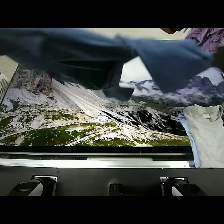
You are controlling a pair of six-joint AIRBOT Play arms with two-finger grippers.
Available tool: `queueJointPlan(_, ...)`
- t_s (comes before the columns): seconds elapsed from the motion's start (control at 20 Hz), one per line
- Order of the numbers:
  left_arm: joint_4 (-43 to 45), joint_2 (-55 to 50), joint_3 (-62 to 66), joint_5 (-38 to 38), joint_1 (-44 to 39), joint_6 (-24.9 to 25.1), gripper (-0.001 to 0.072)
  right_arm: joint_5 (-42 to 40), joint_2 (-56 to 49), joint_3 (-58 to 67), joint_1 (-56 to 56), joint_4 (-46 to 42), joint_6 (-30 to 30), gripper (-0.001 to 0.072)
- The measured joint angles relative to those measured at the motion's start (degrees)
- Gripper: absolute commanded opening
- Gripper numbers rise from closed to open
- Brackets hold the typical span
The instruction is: Fold the clothes and pants, and hang the long-sleeved shirts on hangers.
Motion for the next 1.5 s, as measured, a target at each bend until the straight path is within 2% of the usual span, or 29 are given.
queueJointPlan(0.2, 9.33, 6.19, 1.62, -3.50, 0.17, -6.58, 0.0012, 2.08, 8.09, 0.55, 0.00, -0.26, 0.13, 0.0029)
queueJointPlan(0.4, 12.85, 5.88, -3.08, -6.45, 0.17, -9.27, 0.0014, 2.12, 6.86, 0.66, 0.00, 0.42, 3.91, 0.0030)
queueJointPlan(0.6, 13.25, -0.37, -14.40, -7.69, 0.20, -10.05, 0.0015, 1.77, -5.62, 0.61, -0.02, 6.93, 7.78, 0.0030)
queueJointPlan(0.85, 12.20, -16.70, -28.30, -5.14, 0.17, -10.49, 0.0015, 0.33, -28.81, 0.63, -0.04, 18.67, 9.44, 0.0030)
queueJointPlan(1.0, 10.51, -28.22, -31.56, -2.21, 0.15, -10.49, 0.0015, -3.93, -41.18, 0.66, -0.04, 23.47, 9.81, 0.0030)
queueJointPlan(1.15, 9.01, -36.54, -32.76, -0.39, 0.15, -10.51, 0.0015, -9.01, -48.35, 0.66, -0.04, 27.19, 9.84, 0.0040)
queueJointPlan(1.2, 8.72, -38.12, -32.96, 0.00, 0.15, -10.49, 0.0015, -10.54, -49.59, 0.68, -0.04, 28.11, 9.86, 0.0138)
queueJointPlan(1.3, 8.20, -40.17, -33.16, 0.59, 0.17, -10.51, 0.0015, -12.44, -50.82, 0.70, -0.04, 29.00, 10.03, 0.0474)
queueJointPlan(1.4, 7.89, -41.05, -32.94, 0.96, 0.33, -10.51, 0.0015, -12.63, -50.53, 0.70, -0.13, 28.28, 9.92, 0.0501)
queueJointPlan(1.5, 7.74, -41.33, -32.22, 0.90, 0.63, -10.51, 0.0015, -10.47, -48.70, 0.70, -1.03, 26.16, 8.48, 0.0563)
